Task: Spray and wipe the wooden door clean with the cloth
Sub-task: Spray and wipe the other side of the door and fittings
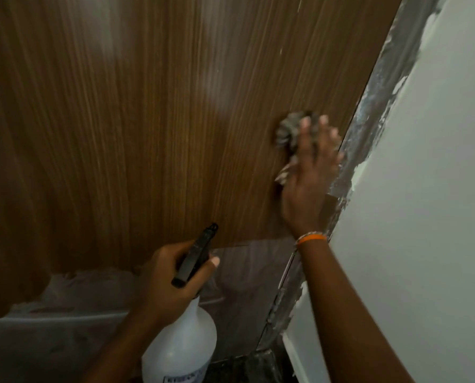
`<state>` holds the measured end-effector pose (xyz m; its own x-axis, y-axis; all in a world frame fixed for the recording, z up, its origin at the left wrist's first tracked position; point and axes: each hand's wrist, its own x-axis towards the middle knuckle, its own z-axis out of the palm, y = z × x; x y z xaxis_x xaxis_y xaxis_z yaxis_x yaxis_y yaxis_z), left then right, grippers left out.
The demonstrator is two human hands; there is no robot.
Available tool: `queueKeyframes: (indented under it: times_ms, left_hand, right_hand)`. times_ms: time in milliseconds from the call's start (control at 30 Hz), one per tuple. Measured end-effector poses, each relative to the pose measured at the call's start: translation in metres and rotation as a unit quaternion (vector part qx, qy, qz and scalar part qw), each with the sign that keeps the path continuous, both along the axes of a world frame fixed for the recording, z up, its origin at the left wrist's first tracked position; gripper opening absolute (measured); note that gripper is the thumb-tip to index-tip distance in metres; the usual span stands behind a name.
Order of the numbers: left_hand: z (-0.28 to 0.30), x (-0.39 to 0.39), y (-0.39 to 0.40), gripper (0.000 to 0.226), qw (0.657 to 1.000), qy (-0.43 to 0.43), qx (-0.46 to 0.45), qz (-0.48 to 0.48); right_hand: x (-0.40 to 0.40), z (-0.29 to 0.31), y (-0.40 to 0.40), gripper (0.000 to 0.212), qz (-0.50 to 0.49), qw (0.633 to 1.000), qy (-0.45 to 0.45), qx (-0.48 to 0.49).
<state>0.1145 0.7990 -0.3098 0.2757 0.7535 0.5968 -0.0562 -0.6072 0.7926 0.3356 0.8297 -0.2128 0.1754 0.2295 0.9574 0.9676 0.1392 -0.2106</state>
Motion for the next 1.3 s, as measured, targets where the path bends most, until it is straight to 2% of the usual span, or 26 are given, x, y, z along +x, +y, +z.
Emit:
queueKeyframes:
  times_ms: [67,133,233,333,400,500,567,633,733,800,900,1000,1067,1133,1200,1267,1300]
  left_hand:
    - [0.003,0.005,0.003,0.033,1.0,0.006,-0.001,-0.016]
    - [0.006,0.01,0.004,0.043,1.0,0.008,0.008,-0.022]
    - [0.004,0.015,0.004,0.039,0.999,0.005,0.017,-0.038]
    - [-0.008,0.017,0.004,0.04,0.999,0.008,0.014,-0.047]
    - [-0.021,0.016,0.004,0.042,0.999,0.019,0.007,-0.049]
    - [-0.044,0.011,0.001,0.038,0.998,0.038,-0.013,-0.055]
    - [-0.06,0.006,-0.002,0.035,0.997,0.051,-0.037,-0.051]
    - [-0.075,0.0,-0.004,0.03,0.995,0.071,-0.054,-0.038]
    - [-0.086,-0.006,-0.01,0.023,0.992,0.109,-0.06,-0.009]
    - [-0.088,-0.006,-0.011,0.036,0.987,0.15,-0.041,0.028]
    - [-0.086,-0.001,-0.009,0.051,0.974,0.207,-0.018,0.088]
    - [-0.081,-0.003,-0.008,0.044,0.974,0.212,-0.002,0.083]
    - [-0.08,-0.01,-0.007,0.041,0.975,0.203,-0.003,0.087]
    - [-0.08,-0.021,-0.006,0.041,0.975,0.192,-0.017,0.106]
    - [-0.084,-0.032,-0.004,0.043,0.976,0.181,-0.036,0.116]
    - [-0.089,-0.043,-0.005,0.034,0.978,0.171,-0.047,0.109]
    - [-0.092,-0.049,-0.006,0.026,0.978,0.173,-0.047,0.107]
  right_hand:
    - [0.023,0.026,-0.003,0.049,0.014,0.999,0.041,0.023]
    - [0.035,0.037,-0.004,0.048,0.021,0.999,0.031,0.034]
    - [0.034,0.015,-0.003,0.049,0.01,1.0,0.01,0.027]
    - [0.028,-0.057,-0.004,0.056,0.0,1.0,-0.009,-0.013]
    - [0.022,-0.122,-0.008,0.062,-0.009,0.998,-0.029,-0.062]
    - [0.014,-0.217,-0.017,0.062,-0.021,0.991,-0.049,-0.123]
    - [0.011,-0.257,-0.022,0.061,-0.029,0.987,-0.048,-0.153]
    - [0.012,-0.273,-0.025,0.061,-0.038,0.983,-0.052,-0.17]
    - [0.016,-0.272,-0.027,0.058,-0.036,0.98,-0.066,-0.184]
    - [0.019,-0.258,-0.026,0.055,-0.015,0.982,-0.068,-0.175]
    - [0.015,-0.212,-0.016,0.056,0.015,0.993,-0.04,-0.111]
    - [-0.006,-0.171,-0.006,0.054,0.012,0.999,0.023,-0.041]
    - [-0.026,-0.167,-0.001,0.05,0.009,0.999,0.047,-0.007]
    - [-0.046,-0.182,0.004,0.054,0.016,1.0,0.002,0.0]
    - [-0.06,-0.211,0.007,0.065,0.031,0.995,-0.09,-0.039]
    - [-0.068,-0.246,0.006,0.079,0.074,0.966,-0.228,-0.096]
    - [-0.07,-0.26,0.004,0.076,0.103,0.94,-0.301,-0.123]
